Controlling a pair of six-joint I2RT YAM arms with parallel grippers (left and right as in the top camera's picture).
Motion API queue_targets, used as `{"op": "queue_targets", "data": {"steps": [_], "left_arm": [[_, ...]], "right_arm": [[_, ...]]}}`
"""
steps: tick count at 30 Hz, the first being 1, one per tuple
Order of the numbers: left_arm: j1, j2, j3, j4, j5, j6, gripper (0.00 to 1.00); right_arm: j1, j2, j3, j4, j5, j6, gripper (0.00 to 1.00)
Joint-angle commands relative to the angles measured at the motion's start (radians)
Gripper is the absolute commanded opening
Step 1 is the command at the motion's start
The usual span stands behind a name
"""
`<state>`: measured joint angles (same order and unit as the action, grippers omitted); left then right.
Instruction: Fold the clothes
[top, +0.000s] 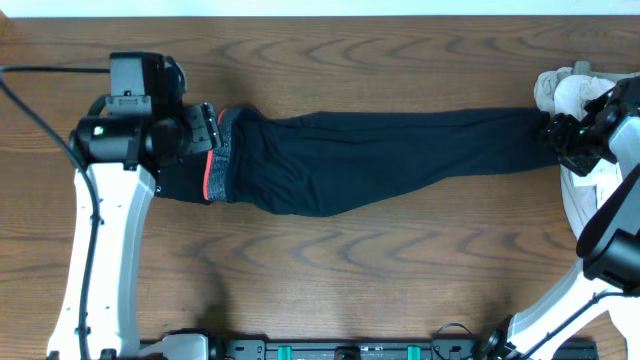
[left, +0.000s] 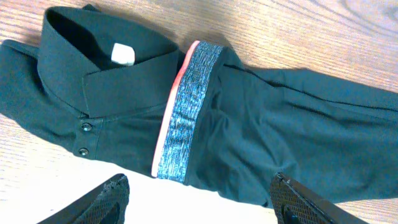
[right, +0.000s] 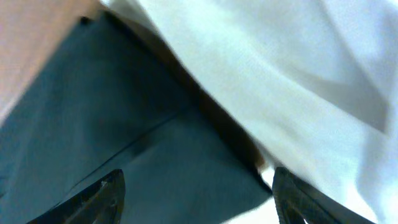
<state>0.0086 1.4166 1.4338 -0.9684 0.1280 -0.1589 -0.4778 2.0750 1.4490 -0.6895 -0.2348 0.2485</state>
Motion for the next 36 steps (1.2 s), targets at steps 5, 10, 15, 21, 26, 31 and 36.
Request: {"op": "queue_targets", "data": {"steps": [5, 10, 15, 21, 26, 31, 36], "left_arm": [[0.002, 0.003, 0.021, -0.024, 0.002, 0.009, 0.75], [0.002, 0.003, 0.021, -0.021, 0.002, 0.009, 0.75], [0.002, 0.003, 0.021, -0.018, 0.002, 0.009, 0.75], [0.002, 0.003, 0.021, -0.011, 0.002, 0.010, 0.75], [0.002, 0.003, 0.021, -0.011, 0.002, 0.009, 0.75], [0.002, 0.003, 0.021, -0.010, 0.002, 0.009, 0.75], [0.002, 0.003, 0.021, -0.010, 0.002, 0.010, 0.75]], "right_arm": [[0.024, 0.089, -0.011, 0.090, -0.097, 0.014, 0.73], [0.043, 0.101, -0.011, 0.168, -0.139, 0.027, 0.66], [0.047, 0.100, -0.010, 0.181, -0.150, 0.027, 0.20], [0.018, 0.050, -0.009, 0.172, -0.151, 0.047, 0.01], [-0.016, -0.083, -0.009, 0.149, -0.099, 0.028, 0.01], [-0.062, -0.216, -0.009, 0.099, 0.050, 0.000, 0.01], [-0.110, -0.296, -0.009, 0.052, 0.117, -0.019, 0.01]]}}
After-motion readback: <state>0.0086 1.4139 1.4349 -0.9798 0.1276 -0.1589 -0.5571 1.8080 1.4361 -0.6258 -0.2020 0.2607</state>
